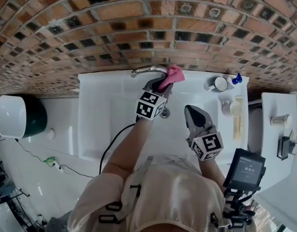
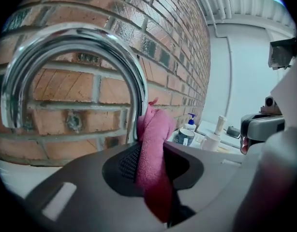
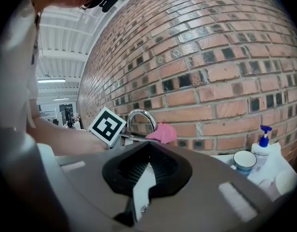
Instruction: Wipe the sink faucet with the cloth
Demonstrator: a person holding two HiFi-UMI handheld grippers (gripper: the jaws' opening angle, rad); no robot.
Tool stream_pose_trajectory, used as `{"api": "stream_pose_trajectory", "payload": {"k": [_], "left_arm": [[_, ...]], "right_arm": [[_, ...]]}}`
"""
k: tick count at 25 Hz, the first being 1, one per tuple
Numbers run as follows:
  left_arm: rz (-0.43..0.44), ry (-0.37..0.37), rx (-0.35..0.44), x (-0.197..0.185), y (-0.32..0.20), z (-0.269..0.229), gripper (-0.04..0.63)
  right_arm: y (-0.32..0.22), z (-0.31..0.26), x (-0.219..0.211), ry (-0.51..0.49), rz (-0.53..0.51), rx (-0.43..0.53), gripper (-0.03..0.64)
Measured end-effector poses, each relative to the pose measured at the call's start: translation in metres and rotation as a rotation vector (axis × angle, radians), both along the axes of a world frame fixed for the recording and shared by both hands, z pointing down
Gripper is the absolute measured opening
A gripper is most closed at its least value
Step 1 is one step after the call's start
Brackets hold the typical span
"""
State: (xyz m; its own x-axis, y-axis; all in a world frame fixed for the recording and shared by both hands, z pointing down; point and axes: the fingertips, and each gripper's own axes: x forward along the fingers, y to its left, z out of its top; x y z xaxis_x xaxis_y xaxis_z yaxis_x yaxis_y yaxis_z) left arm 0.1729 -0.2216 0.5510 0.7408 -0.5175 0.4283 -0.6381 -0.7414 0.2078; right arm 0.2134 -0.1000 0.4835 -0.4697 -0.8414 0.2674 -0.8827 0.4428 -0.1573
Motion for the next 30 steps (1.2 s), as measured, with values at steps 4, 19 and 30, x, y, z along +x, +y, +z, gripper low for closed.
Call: {"api": "stream_pose_trajectory", "payload": {"k": [4,19,30], "left_arm": [[0.006,0.015,0.026,0.000,0.005,-0.012,0.091],[-0.082,0.311,0.475,-0.098,0.076,-0.223,0.091],[-0.276,0.197,0.443,-0.260,0.122,-0.195,0.091]], "right_arm": [[0.000,-0.002,-0.002,0.003,0.002,0.004,-0.009],[0.030,-0.057,-0.072,0.030,-0.035,0.119,-0.009],[0.041,-0.057,-0.175,0.004,-0.118,0.116,-0.008]]}}
